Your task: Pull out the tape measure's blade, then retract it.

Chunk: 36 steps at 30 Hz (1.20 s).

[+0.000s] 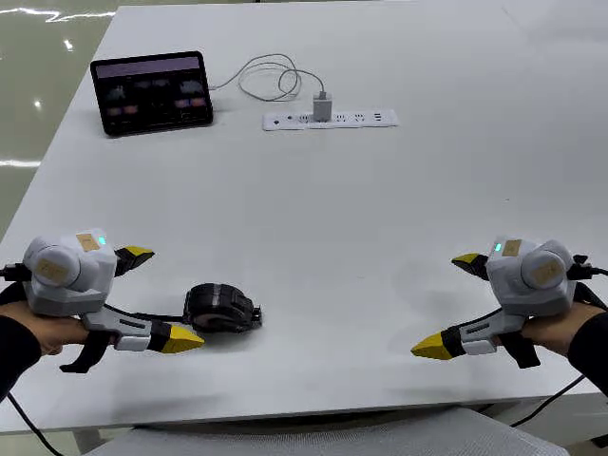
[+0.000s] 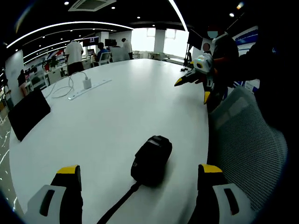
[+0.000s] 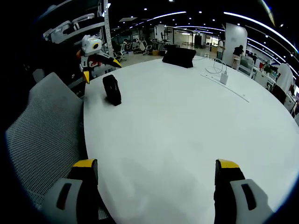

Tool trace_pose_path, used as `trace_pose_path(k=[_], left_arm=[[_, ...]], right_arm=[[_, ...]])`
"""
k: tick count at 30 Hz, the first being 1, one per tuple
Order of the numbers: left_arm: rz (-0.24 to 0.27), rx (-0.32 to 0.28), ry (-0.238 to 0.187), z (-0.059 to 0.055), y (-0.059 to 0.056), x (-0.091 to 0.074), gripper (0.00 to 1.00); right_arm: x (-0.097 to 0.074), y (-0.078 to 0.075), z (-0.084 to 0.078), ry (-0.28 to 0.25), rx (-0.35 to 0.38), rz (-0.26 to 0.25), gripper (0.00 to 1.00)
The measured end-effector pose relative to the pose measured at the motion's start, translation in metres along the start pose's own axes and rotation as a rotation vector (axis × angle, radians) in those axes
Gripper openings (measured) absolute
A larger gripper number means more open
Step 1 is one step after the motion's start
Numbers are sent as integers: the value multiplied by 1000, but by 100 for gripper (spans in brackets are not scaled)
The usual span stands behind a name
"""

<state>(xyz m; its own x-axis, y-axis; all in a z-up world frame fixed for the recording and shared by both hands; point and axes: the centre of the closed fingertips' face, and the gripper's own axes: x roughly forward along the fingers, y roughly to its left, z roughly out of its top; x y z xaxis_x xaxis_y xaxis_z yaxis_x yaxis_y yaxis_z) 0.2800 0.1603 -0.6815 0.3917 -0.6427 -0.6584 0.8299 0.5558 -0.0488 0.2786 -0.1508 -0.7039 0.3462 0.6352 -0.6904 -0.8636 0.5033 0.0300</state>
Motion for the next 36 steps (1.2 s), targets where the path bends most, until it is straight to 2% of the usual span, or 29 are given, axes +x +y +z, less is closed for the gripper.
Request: trace_pose_path(k=[4,5,7,9,16,19,24,27,36], left_arm=[[-26,44,32,0,-3,6,100],[-22,76,32,2,-1,7,100],[-47,78,36,6,-5,10,99],[-52,106,38,9,-4,12,99],[-110,183,88,16,-8,23,98],[-136,201,133,14,-10,28,96],[-159,226,159,13,-12,33,94],[-178,230,203,7,-14,36,90],[-227,254,242,2,-21,44,79]], right_arm=[[7,0,2,14,-12,4,100],[9,1,2,14,-17,9,100],[14,3,5,15,-29,19,100],[18,5,8,12,-36,27,100],[35,10,19,9,-57,54,100],[42,15,24,10,-72,81,100],[52,20,28,11,-93,105,100],[60,28,34,7,-85,131,100],[87,56,58,-14,-87,210,98]])
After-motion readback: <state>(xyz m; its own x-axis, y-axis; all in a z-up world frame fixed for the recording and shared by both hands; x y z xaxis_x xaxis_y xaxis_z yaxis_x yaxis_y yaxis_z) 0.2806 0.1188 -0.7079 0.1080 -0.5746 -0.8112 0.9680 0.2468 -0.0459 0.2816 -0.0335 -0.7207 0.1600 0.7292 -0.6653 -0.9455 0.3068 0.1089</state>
